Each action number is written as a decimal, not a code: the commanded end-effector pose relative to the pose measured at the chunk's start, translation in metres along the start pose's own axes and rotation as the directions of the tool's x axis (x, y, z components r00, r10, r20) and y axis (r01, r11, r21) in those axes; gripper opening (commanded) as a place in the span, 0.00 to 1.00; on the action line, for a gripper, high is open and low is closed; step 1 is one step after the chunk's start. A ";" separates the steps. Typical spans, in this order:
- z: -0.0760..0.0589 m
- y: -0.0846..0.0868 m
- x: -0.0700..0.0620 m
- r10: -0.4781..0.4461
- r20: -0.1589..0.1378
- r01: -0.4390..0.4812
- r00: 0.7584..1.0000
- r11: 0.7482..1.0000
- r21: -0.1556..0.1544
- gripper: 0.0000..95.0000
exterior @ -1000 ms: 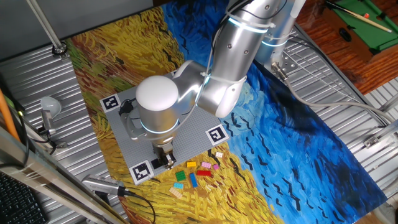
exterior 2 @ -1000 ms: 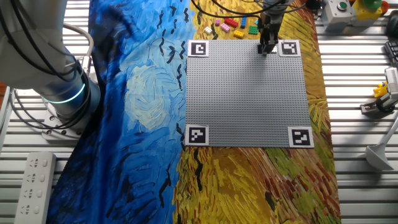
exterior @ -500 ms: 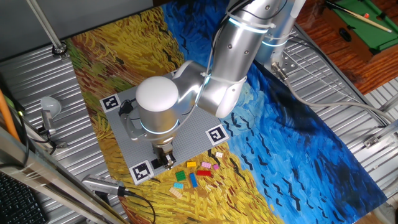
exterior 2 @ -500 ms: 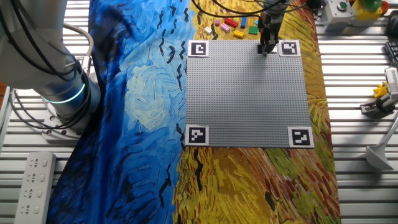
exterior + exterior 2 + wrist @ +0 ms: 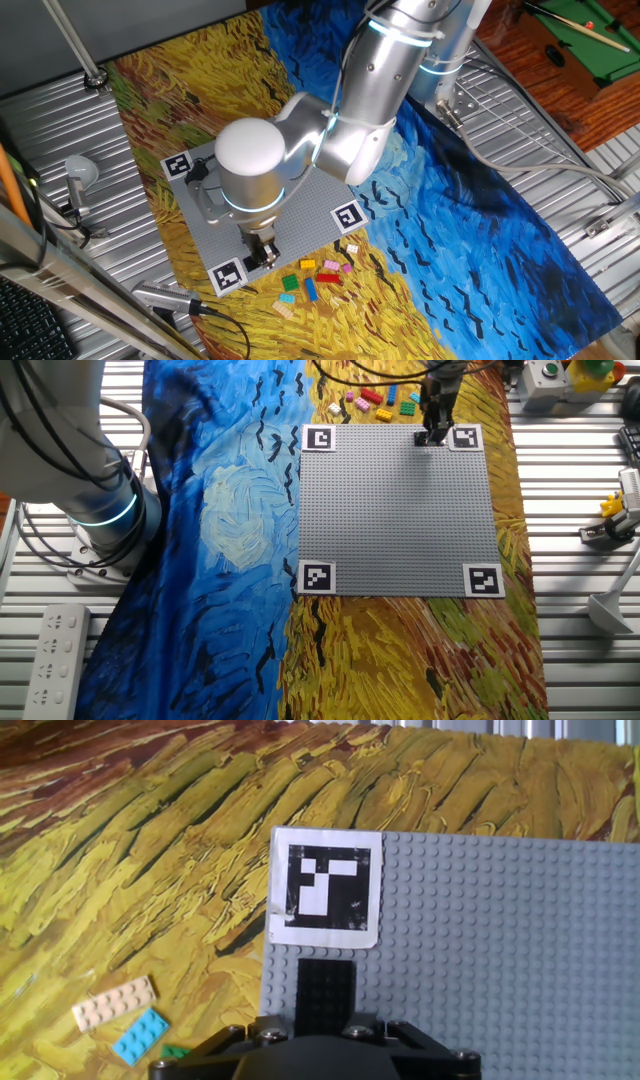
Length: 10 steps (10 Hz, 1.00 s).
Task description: Stack small Lego blocks randomly, one at a time
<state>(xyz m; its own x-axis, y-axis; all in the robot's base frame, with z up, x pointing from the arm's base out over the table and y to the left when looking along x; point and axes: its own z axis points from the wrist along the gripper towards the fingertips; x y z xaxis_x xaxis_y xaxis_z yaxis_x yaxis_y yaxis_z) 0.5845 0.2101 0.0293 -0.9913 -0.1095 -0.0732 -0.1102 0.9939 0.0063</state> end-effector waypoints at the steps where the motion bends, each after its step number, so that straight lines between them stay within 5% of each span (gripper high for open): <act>1: -0.003 0.002 -0.009 -0.017 -0.001 0.017 1.000 1.000 -0.008 0.00; 10: 0.010 0.005 -0.010 -0.033 -0.009 0.033 0.999 0.999 -0.013 0.00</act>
<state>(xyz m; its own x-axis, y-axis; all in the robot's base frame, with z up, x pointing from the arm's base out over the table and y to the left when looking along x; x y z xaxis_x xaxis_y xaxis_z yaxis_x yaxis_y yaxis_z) 0.5951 0.2171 0.0189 -0.9876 -0.1435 -0.0638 -0.1448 0.9893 0.0162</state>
